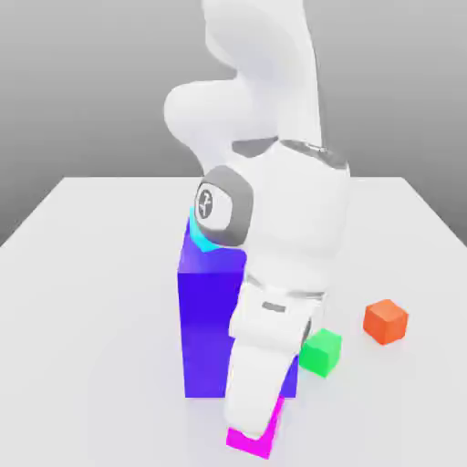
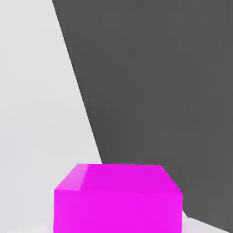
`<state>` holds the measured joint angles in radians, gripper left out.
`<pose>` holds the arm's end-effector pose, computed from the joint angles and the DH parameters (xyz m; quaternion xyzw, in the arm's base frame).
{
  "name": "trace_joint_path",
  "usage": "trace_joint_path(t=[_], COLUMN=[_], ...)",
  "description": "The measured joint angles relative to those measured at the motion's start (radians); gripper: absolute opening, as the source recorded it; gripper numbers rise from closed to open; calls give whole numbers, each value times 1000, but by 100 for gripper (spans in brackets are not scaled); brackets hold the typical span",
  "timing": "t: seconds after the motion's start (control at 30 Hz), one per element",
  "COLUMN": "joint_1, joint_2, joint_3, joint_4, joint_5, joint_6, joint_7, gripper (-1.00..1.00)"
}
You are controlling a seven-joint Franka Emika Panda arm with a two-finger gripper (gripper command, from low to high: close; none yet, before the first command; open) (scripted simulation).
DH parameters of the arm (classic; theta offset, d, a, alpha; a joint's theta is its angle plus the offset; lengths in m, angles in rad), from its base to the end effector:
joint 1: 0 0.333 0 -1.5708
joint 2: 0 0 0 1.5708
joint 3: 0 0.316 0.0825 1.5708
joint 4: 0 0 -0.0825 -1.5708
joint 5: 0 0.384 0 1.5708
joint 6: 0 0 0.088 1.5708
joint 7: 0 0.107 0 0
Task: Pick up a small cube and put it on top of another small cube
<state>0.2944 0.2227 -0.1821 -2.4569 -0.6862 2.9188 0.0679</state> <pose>0.4864 0.0925 0.2269 0.9243 0.3415 0.1194 0.1217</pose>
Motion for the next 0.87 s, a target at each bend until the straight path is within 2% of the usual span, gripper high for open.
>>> trace_joint_path(t=[0.07, 0.2, 0.3, 0.37, 0.53, 0.77, 0.8, 0.87], joint_1=[8, -9, 35, 67, 100, 99, 98, 97], joint_2=[-37, -139, -232, -300, -436, -220, -198, -198], joint_3=[68, 182, 212, 210, 217, 215, 214, 214], joint_4=[-53, -189, -283, -342, -462, -462, -461, -461], joint_5=[51, 339, 536, 622, 702, 690, 684, 684], joint_6=[1, -35, -86, -127, -208, 1, 22, 22], joint_7=[-97, -269, -357, -380, -337, -315, -311, -311], gripper=[-100, -100, -100, -100, -100, -100, 100, 100])
